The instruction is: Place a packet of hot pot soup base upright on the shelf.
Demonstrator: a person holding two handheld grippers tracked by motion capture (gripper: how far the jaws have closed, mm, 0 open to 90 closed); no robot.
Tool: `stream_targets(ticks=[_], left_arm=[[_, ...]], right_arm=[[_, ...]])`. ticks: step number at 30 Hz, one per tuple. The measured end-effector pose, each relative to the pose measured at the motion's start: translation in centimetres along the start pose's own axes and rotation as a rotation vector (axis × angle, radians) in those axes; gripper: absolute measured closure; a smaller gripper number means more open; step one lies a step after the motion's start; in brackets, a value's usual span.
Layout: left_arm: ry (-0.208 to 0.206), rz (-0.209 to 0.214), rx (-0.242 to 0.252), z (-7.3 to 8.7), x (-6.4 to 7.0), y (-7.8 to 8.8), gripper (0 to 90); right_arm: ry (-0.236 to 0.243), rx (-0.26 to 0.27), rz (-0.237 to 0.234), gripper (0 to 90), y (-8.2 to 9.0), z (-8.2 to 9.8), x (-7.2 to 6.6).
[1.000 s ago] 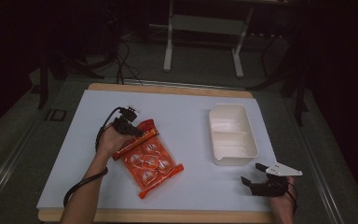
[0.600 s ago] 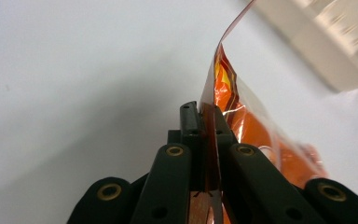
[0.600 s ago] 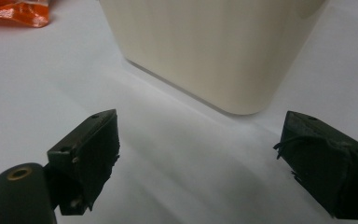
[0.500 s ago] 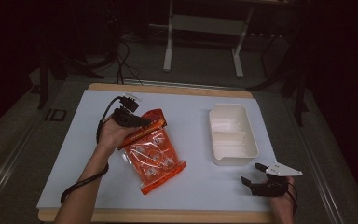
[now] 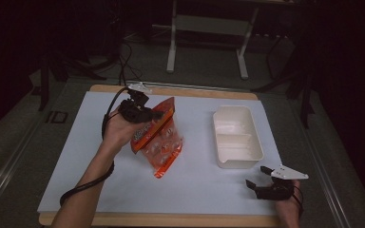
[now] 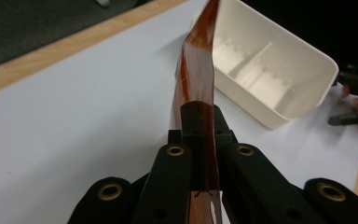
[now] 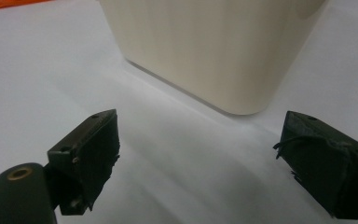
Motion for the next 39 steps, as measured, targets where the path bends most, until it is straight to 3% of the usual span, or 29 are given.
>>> stream_targets(ticks=[13,26,39], left_arm=[[-0.023,-0.024,0.045,-1.9,1.2,-0.4,90.0],[-0.052,-0.038,0.097,-5.1,2.5,-0.7,90.0],[-0.095,-0.041,0.153,-7.8,3.1,-1.5,90.0]], right_arm=[[0.000,0.001,0.000,12.0,0.0,0.0,0.0],[0.001,0.005,0.000,12.0,0.0,0.0,0.0],[-0.004,0.017,0.002,12.0,0.1,0.1,0.1]])
Point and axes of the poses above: each handheld gripper's, and its own axes: y roughly backward along the jaws, z roughly out of its underside, x roughly to its right, the point moved 1 cm from there along -y, roughly forward along the jaws, and after that the axes turned 8 degrees about -x, right-handed, at the moved point
